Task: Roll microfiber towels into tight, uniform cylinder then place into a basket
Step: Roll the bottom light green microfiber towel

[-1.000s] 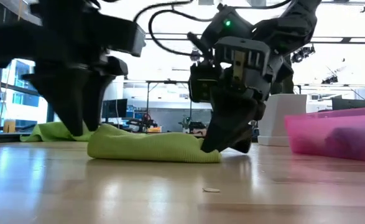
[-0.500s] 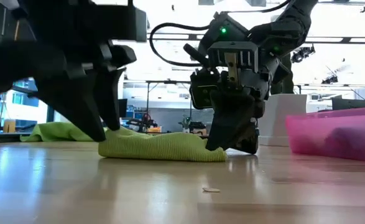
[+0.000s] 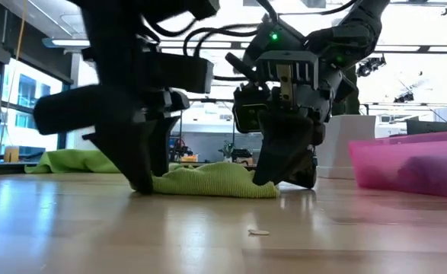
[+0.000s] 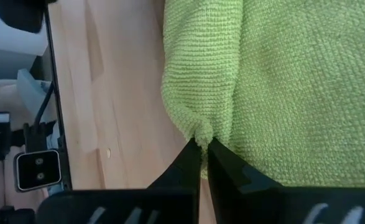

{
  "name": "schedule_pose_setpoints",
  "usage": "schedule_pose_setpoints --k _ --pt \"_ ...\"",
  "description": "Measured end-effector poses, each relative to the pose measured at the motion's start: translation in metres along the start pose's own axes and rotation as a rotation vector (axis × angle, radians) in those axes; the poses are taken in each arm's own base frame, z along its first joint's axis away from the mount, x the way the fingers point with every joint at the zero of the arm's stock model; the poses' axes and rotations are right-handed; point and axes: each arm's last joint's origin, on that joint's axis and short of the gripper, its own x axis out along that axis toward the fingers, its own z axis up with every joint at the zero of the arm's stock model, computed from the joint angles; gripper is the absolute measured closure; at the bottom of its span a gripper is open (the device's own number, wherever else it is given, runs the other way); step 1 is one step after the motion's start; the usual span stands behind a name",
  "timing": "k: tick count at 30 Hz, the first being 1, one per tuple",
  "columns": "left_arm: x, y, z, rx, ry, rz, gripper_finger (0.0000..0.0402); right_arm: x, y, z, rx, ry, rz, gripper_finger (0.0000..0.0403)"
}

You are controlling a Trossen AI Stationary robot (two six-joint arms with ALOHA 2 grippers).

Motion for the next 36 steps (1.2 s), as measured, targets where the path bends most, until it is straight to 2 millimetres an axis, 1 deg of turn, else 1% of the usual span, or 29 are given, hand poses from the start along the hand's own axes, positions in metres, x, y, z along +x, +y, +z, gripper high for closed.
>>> schedule_pose_setpoints --k 2,5,10,12,16,19,21,25,28,32,34,36 --pt "0.000 0.001 0.000 -0.015 0.013 -0.061 0.0245 0.000 0.000 0.000 -0.029 -0.003 -0.006 0.0399" --pt "-0.001 -0.001 0.000 -0.040 0.023 -0.135 0.0289 0.000 0.000 0.000 -0.087 -0.003 -0.008 0.0386" --pt "-0.004 -0.005 0.001 -0.107 0.044 -0.268 0.0370 -0.005 0.003 0.000 -0.199 -0.013 -0.011 0.0341" --pt "-0.004 -0.005 0.001 -0.136 0.052 -0.290 0.0390 -0.012 0.007 0.000 -0.238 -0.013 -0.018 0.0324" --pt "-0.003 -0.005 0.002 -0.194 0.052 -0.307 0.0390 -0.029 0.013 -0.001 -0.345 -0.020 -0.098 0.0299" --pt "-0.003 -0.006 0.003 -0.206 0.049 -0.354 0.0390 -0.040 0.024 -0.007 -0.496 -0.017 -0.196 0.0295" --pt "-0.003 -0.005 0.005 -0.220 0.049 -0.390 0.0391 -0.042 0.036 -0.014 -0.624 -0.027 -0.239 0.0295" --pt "-0.002 0.003 0.003 -0.262 0.043 -0.454 0.0391 -0.033 0.063 -0.031 -0.878 -0.061 -0.300 0.0295" --pt "0.002 0.013 -0.002 -0.331 0.010 -0.551 0.0392 -0.024 0.082 -0.047 -1.029 -0.091 -0.327 0.0295" --pt "0.009 0.025 -0.011 -0.423 -0.058 -0.675 0.0392 -0.015 0.102 -0.060 -1.148 -0.178 -0.379 0.0295" --pt "0.014 0.028 -0.015 -0.457 -0.085 -0.723 0.0392 -0.014 0.108 -0.061 -1.190 -0.232 -0.393 0.0295" --pt "0.019 0.030 -0.019 -0.486 -0.094 -0.771 0.0392 -0.013 0.111 -0.062 -1.219 -0.255 -0.409 0.0295"
